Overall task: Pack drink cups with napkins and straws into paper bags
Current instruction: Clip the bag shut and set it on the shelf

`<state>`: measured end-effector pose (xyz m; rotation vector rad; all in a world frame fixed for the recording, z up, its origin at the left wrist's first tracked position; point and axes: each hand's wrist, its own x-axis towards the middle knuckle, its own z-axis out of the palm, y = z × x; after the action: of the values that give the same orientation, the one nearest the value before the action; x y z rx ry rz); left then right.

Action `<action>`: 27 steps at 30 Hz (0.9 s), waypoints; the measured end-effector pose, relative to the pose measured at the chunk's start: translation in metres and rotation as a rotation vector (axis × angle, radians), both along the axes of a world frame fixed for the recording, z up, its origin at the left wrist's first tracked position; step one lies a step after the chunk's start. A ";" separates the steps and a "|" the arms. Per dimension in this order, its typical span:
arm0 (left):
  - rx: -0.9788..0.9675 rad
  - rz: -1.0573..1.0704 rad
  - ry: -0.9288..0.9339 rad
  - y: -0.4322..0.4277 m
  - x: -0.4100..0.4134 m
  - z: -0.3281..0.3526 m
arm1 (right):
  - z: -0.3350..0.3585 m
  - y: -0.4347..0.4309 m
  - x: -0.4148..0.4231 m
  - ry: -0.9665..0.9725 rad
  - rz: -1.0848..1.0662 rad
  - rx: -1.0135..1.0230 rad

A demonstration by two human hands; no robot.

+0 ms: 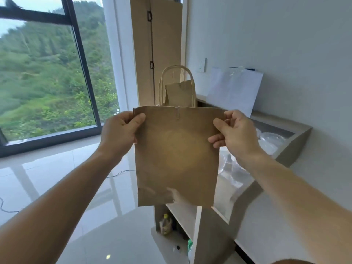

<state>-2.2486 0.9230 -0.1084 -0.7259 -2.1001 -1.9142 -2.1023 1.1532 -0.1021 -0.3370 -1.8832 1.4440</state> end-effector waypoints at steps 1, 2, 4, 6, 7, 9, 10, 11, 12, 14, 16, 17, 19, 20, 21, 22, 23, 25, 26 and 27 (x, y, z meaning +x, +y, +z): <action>-0.003 0.018 0.015 0.007 -0.013 0.008 | 0.011 0.008 -0.014 -0.012 0.008 0.014; -0.006 0.037 0.032 0.012 -0.025 0.015 | 0.020 0.015 -0.029 -0.020 0.015 0.025; -0.002 0.086 0.062 0.023 -0.048 0.027 | 0.037 0.030 -0.059 -0.023 0.031 0.060; -0.004 0.128 0.086 0.033 -0.070 0.035 | 0.049 0.043 -0.091 -0.036 0.043 0.077; -0.005 0.139 0.089 0.038 -0.082 0.039 | 0.054 0.050 -0.107 -0.046 0.050 0.077; -0.007 0.152 0.079 0.047 -0.106 0.045 | 0.059 0.061 -0.142 -0.067 0.070 0.055; -0.017 0.164 0.073 0.051 -0.119 0.047 | 0.061 0.066 -0.160 -0.080 0.080 0.040; -0.032 0.177 0.070 0.055 -0.132 0.048 | 0.061 0.071 -0.178 -0.095 0.087 0.029; -0.044 0.188 0.067 0.058 -0.145 0.048 | 0.061 0.076 -0.197 -0.111 0.094 0.021; -0.045 0.201 0.051 0.062 -0.174 0.045 | 0.060 0.084 -0.236 -0.151 0.113 0.018; -0.058 0.215 0.042 0.063 -0.206 0.039 | 0.057 0.090 -0.275 -0.199 0.121 0.023; -0.068 0.218 0.040 0.063 -0.222 0.036 | 0.055 0.092 -0.294 -0.215 0.119 0.025; -0.063 0.206 0.028 0.062 -0.255 0.029 | 0.048 0.095 -0.332 -0.231 0.104 0.041; -0.061 0.195 0.020 0.061 -0.272 0.025 | 0.044 0.096 -0.350 -0.239 0.093 0.057; -0.069 0.185 0.014 0.061 -0.290 0.021 | 0.041 0.097 -0.369 -0.247 0.082 0.072; -0.083 0.173 0.007 0.060 -0.306 0.017 | 0.037 0.098 -0.387 -0.255 0.074 0.088; -0.096 0.158 -0.002 0.060 -0.322 0.014 | 0.032 0.098 -0.404 -0.261 0.067 0.102; -0.119 0.130 -0.018 0.061 -0.351 0.009 | 0.025 0.098 -0.435 -0.271 0.045 0.124; -0.130 0.123 -0.022 0.062 -0.365 0.007 | 0.023 0.098 -0.450 -0.274 0.030 0.128; -0.138 0.124 -0.023 0.063 -0.375 0.005 | 0.021 0.097 -0.462 -0.275 0.017 0.126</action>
<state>-2.6238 0.9860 -0.1033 -0.5875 -2.2525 -1.7357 -2.5643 1.2499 -0.0811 -0.4793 -2.1899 1.3362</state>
